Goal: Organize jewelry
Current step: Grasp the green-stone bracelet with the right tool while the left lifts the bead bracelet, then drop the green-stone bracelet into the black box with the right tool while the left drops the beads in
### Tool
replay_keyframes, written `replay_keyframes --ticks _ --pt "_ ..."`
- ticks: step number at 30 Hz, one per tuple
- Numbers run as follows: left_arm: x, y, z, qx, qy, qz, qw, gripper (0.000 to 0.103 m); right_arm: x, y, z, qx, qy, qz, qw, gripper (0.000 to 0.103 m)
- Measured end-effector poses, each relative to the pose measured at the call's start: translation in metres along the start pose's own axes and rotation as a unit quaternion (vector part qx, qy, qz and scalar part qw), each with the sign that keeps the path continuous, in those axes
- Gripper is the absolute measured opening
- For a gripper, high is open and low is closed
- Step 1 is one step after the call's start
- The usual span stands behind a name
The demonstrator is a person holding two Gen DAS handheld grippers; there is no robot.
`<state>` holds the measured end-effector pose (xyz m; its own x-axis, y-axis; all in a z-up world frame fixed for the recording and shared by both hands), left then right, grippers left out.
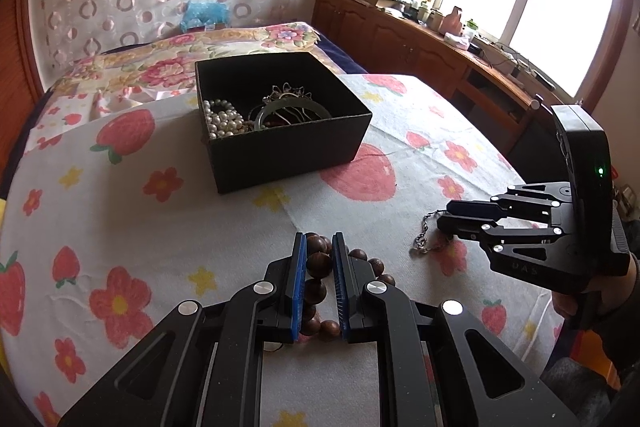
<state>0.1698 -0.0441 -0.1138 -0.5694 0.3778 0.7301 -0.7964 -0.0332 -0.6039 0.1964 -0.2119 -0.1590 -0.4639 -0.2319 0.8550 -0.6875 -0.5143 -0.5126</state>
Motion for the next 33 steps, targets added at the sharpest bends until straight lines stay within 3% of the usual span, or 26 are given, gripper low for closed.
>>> replay_keyframes --ticks 9,11,17,33 --pt "0.0 0.001 0.002 -0.001 0.002 0.001 1.0 0.012 0.004 0.007 0.003 0.004 0.0 -0.004 1.0 0.018" --pt "0.001 0.001 0.002 -0.003 0.002 0.005 1.0 0.012 0.005 0.006 0.005 0.0 -0.001 0.001 1.0 0.013" --pt "0.008 -0.01 0.012 -0.004 0.015 0.018 0.9997 0.012 0.012 -0.003 0.01 0.002 -0.001 0.018 1.0 0.013" --pt "0.035 -0.063 0.028 -0.016 0.033 0.063 0.9973 0.012 0.05 -0.07 0.021 0.039 0.005 0.097 0.994 0.013"
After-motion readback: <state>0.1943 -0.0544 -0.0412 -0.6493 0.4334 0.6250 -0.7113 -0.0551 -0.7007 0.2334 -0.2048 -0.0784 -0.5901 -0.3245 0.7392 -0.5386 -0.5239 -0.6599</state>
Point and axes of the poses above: each gripper's, at about its wrist camera, not at the fingertips, and x roughly against the way its jaws point, z to its right, y to its underside, the point moved 6 cm from there along -x, roughly the way its jaws point, and after that the axes turned 12 degrees about x, right-handed, at the moved point
